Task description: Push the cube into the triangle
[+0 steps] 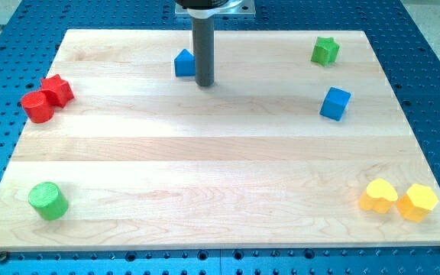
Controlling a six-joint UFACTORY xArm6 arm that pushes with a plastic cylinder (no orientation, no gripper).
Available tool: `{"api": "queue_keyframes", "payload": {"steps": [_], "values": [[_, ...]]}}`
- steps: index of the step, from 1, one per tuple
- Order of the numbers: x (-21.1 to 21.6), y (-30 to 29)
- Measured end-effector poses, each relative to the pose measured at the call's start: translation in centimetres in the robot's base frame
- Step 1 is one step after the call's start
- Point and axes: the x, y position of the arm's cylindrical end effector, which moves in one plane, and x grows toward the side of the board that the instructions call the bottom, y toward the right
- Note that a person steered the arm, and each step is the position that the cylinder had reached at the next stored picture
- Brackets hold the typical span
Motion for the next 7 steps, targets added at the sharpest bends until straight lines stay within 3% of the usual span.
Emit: {"api": "queue_keyframes", "payload": {"steps": [1,2,3,5,6,7], "values": [[2.0,-4.9],[-3.5,-3.7],[-4.6,-0.7],[6.2,-2.0],[8.1,-1.7],[10.0,3.8]]}}
